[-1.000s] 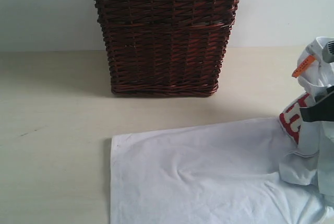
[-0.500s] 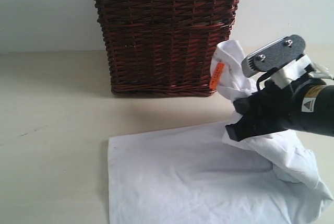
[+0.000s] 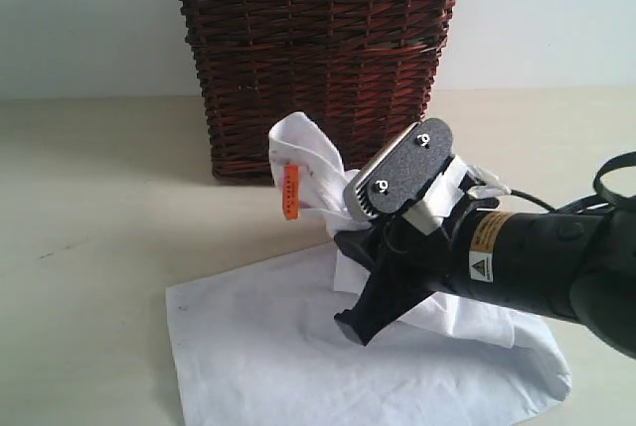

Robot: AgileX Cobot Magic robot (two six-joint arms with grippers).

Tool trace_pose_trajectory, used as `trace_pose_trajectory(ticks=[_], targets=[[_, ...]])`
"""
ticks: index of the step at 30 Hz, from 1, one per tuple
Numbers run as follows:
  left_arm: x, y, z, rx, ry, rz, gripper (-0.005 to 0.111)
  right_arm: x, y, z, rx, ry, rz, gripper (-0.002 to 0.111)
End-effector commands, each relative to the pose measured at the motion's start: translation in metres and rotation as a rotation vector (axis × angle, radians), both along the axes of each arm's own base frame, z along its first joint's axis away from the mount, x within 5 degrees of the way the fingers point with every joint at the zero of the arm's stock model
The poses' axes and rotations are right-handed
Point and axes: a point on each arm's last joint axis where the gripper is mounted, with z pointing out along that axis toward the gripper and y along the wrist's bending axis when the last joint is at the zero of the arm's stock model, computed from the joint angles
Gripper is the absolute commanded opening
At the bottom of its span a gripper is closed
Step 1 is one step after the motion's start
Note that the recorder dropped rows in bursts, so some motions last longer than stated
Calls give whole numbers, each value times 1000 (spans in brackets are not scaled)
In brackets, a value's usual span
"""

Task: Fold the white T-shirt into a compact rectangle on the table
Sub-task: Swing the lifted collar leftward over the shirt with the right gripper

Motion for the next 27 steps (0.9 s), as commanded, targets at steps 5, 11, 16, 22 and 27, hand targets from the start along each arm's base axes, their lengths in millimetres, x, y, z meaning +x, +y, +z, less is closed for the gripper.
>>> trace_pose_trajectory(ticks=[5,11,16,22,27], targets=[[-1,0,0,-13,-6,1,0,-23,33,0,61,-21,218,0],[-1,0,0,-13,-6,1,0,-50,57,7,149,-31,372,0],[-1,0,0,-13,-6,1,0,-57,63,-5,121,6,400,0],[-1,0,0,-13,-6,1,0,-56,66,-30,59,72,406,0],[-1,0,0,-13,-6,1,0,-61,68,-36,26,49,505,0]])
